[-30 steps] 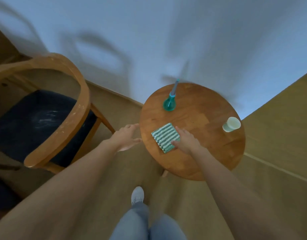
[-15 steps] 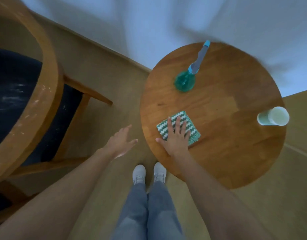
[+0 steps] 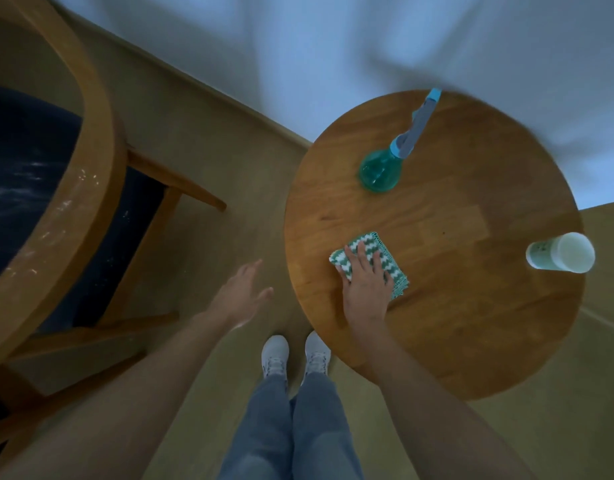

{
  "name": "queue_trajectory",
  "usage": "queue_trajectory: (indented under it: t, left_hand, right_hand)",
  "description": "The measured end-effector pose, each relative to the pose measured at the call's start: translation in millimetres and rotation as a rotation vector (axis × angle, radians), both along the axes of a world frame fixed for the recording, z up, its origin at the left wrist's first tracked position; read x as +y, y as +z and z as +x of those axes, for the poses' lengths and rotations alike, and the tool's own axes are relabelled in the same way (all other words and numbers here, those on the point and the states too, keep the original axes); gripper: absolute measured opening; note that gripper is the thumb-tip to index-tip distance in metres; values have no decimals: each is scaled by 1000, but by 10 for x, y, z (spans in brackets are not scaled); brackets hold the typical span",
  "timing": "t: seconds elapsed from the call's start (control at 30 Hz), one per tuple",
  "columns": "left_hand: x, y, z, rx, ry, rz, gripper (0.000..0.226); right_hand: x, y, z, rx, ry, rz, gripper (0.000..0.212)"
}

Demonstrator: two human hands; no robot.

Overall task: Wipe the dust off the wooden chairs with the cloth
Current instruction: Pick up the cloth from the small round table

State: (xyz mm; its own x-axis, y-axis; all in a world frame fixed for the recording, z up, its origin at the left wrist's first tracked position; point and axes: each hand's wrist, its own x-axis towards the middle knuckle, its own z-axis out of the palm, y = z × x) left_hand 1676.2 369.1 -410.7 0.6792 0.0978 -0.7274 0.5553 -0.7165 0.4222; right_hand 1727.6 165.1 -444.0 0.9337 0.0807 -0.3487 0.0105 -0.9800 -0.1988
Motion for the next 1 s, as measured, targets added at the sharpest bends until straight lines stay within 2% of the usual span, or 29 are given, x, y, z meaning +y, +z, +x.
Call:
queue_trajectory:
  t: [0.07, 0.13, 0.2, 0.27, 0.33, 0.5, 0.73, 1.0]
  left_hand:
    - [27, 99, 5, -12, -1, -7, 65]
    - [49, 230, 16, -31, 3, -8, 64]
    - [79, 387, 30, -54, 1, -8, 63]
    - [118, 567, 31, -73, -6, -17, 62]
    - [164, 753, 18, -90, -7, -19, 61]
    - [311, 1212, -95, -114, 24, -14, 61]
    - [511, 1748, -512, -175, 179, 45, 62]
    - [600, 2147, -1296, -196, 433, 209, 63]
  right_hand:
    - [-15, 178, 88, 123, -91, 90, 48]
    - [-34, 370, 144, 157, -150, 197, 46]
    - [-50, 547, 170, 221, -187, 409, 35]
    - [-23, 761, 185, 366, -256, 624, 20]
    - [28, 986, 197, 460, -280, 715, 13]
    - [245, 1458, 214, 520, -171, 717, 4]
    - [646, 2018, 191, 553, -57, 790, 15]
    - [1118, 2365, -99, 558, 331, 617, 9]
